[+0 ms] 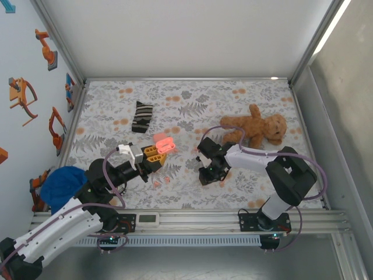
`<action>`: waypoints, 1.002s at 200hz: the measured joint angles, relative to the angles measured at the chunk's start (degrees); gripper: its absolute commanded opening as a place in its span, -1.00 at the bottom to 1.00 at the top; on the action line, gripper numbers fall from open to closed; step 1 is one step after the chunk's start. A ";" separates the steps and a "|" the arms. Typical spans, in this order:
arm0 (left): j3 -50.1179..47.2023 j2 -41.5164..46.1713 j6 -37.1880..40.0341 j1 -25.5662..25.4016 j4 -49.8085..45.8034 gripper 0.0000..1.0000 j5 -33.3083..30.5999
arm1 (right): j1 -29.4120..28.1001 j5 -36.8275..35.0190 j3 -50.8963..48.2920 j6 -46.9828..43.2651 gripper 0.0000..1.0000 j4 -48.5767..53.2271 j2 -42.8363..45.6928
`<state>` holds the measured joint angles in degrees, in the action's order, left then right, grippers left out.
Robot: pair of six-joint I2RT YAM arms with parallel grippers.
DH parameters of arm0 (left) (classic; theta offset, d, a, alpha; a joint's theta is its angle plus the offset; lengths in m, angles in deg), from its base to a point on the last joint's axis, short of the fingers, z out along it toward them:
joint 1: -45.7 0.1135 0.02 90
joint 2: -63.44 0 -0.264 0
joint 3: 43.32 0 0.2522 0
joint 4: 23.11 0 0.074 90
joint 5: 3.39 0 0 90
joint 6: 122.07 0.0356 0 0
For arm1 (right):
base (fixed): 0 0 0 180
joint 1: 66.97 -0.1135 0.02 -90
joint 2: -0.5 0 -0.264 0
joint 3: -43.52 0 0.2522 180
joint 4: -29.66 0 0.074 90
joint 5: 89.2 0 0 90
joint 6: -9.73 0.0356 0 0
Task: Insert the wireless bluetooth earbuds into the charging case
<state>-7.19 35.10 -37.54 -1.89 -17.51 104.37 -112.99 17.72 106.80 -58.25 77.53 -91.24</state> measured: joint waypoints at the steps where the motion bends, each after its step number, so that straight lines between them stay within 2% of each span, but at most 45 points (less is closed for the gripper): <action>1: 0.00 0.00 0.00 0.00 -0.02 -1.00 0.00 | 0.00 -0.02 0.00 -0.02 -0.58 0.02 0.07; 120: 0.00 -4.87 -0.48 0.00 2.16 -1.00 -0.20 | -0.39 -6.58 6.43 -9.33 -0.58 2.75 21.64; 200: 0.00 -9.01 -1.49 0.00 5.75 -1.00 -0.24 | -3.30 -8.09 14.64 -16.35 -0.58 -0.92 28.02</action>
<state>-7.19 26.09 -39.03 -1.89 -11.77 104.13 -116.29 9.64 121.45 -74.60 76.61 -63.22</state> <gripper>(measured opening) 0.216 0.209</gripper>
